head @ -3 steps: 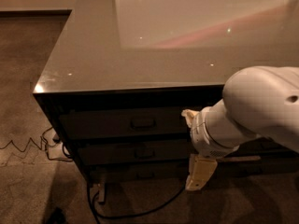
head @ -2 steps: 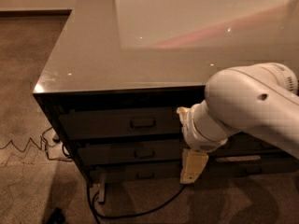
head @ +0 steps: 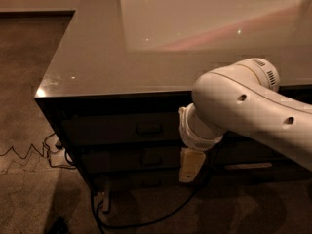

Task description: Open top drawer

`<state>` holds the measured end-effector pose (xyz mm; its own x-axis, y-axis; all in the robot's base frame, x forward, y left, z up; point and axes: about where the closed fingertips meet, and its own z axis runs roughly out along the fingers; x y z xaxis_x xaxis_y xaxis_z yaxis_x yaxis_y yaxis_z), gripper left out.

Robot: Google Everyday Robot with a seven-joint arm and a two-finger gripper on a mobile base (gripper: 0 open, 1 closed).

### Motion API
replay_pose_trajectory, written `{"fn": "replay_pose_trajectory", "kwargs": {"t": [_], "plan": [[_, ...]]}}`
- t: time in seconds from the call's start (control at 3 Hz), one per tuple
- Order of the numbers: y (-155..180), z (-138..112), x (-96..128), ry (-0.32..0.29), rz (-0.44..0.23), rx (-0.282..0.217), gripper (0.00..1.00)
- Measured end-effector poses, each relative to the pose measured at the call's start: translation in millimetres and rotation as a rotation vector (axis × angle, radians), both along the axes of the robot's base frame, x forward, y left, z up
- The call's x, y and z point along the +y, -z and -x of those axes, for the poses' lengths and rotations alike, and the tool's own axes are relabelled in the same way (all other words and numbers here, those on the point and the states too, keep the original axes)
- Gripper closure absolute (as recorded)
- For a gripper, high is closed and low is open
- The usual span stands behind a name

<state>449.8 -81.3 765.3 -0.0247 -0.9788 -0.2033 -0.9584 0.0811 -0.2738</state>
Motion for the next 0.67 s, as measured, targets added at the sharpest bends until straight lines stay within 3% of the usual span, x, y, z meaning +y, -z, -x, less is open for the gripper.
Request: {"fn": "replay_pose_trajectory", "kwargs": {"t": [0.67], "plan": [[37, -39, 0, 0.049, -0.175, 0.014, 0.00]]}}
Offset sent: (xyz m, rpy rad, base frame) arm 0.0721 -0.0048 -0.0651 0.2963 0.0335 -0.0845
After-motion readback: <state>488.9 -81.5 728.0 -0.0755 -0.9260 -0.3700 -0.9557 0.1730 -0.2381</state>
